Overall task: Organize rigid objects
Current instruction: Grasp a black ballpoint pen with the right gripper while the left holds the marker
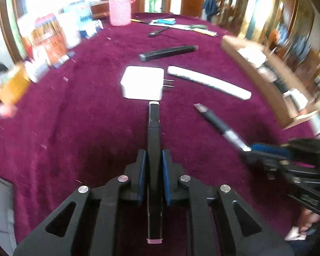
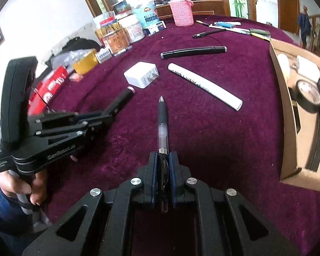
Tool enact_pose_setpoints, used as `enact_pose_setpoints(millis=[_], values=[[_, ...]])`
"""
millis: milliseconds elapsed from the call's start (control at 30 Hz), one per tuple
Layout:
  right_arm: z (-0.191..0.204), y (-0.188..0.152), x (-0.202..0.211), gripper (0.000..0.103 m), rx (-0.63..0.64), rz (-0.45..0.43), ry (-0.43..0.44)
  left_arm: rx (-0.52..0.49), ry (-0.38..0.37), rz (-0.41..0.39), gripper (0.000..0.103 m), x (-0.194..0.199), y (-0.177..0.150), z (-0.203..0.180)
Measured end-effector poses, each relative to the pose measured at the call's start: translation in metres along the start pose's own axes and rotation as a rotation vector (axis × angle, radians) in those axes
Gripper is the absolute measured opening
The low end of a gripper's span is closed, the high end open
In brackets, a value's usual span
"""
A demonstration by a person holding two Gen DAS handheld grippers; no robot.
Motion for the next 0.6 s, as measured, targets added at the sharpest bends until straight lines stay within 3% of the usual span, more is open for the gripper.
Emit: enact_pose_setpoints(millis=[67, 233, 600], values=[[-0.005, -0.001, 0.006, 0.01, -0.029, -0.019, 0.028, 0.028, -0.065, 0.007, 0.012, 0.004, -0.001, 0.001], [-0.007, -0.006, 0.017, 0.01, -0.064, -0.066, 0.054, 0.056, -0.114, -0.005, 0.012, 0.015, 0.002, -0.004], [-0.04, -0.027, 0.057, 0.01, -0.164, -0.204, 0.145, 0.036, -0.131, 0.01, 0.012, 0.023, 0.015, -0.053]])
Point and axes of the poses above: each gripper's, at about its wrist camera, not at the fingertips, and x roughly against the way its jaws point, z to its left, y to its top, the point moved 1 cm from there along -x, roughly the way its jaws point, and after that the axes turned 1 degree about y, right-handed, at the moved point
